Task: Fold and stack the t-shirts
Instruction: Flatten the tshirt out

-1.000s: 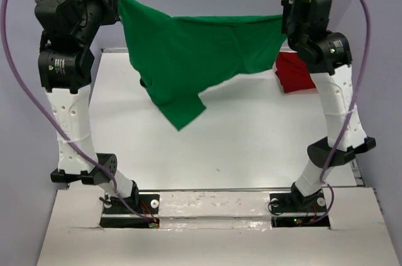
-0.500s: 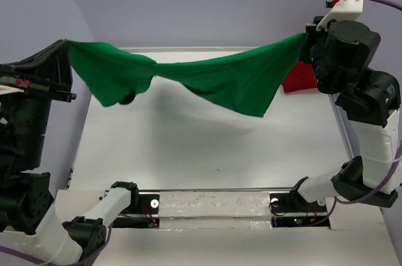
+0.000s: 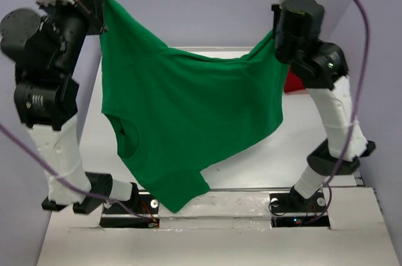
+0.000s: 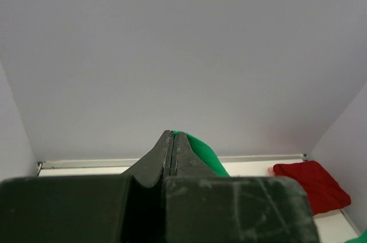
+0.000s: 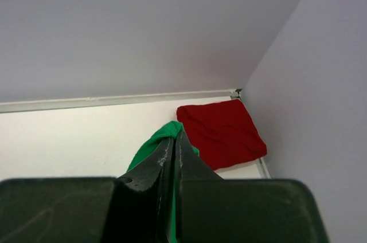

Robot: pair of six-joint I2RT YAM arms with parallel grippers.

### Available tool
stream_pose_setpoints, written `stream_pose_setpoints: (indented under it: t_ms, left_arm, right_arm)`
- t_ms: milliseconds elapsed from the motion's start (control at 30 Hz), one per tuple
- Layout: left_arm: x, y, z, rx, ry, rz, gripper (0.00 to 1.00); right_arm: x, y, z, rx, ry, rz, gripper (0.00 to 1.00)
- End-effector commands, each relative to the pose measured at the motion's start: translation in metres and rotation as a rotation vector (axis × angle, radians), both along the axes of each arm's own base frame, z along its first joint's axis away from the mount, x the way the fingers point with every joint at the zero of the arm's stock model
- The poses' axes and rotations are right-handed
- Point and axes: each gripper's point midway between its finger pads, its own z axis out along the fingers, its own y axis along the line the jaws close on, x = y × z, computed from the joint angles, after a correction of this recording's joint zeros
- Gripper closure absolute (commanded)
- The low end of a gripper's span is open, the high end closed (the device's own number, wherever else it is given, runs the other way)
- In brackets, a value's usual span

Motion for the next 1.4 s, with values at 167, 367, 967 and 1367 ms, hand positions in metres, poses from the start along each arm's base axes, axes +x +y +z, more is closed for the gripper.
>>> stream_pose_setpoints:
  t_ms: [167,367,967,1367]
  left_arm:
    - [0.124,-0.02,-0.028,0.049,0.07,-0.024,1.0]
    - [0.133,-0.021,-0.029,0.055,0.064,-0.02,1.0]
    - [-0.061,-0.003,0.019,-0.015,-0.144,-0.047,1.0]
    - [-0.104,0.001,0.008,-0.035,-0.134,-0.067,1.0]
  right_arm:
    - [0.117,-0.002,-0.019,-0.022,-0.021,0.011,1.0]
    - [0.116,-0.014,-0.019,-0.022,-0.016,0.011,1.0]
    - [-0.014,-0.002,-0.002,0.03,-0.014,0.035,1.0]
    - [-0.071,0.017,-0.001,-0.013,-0.027,-0.015,1.0]
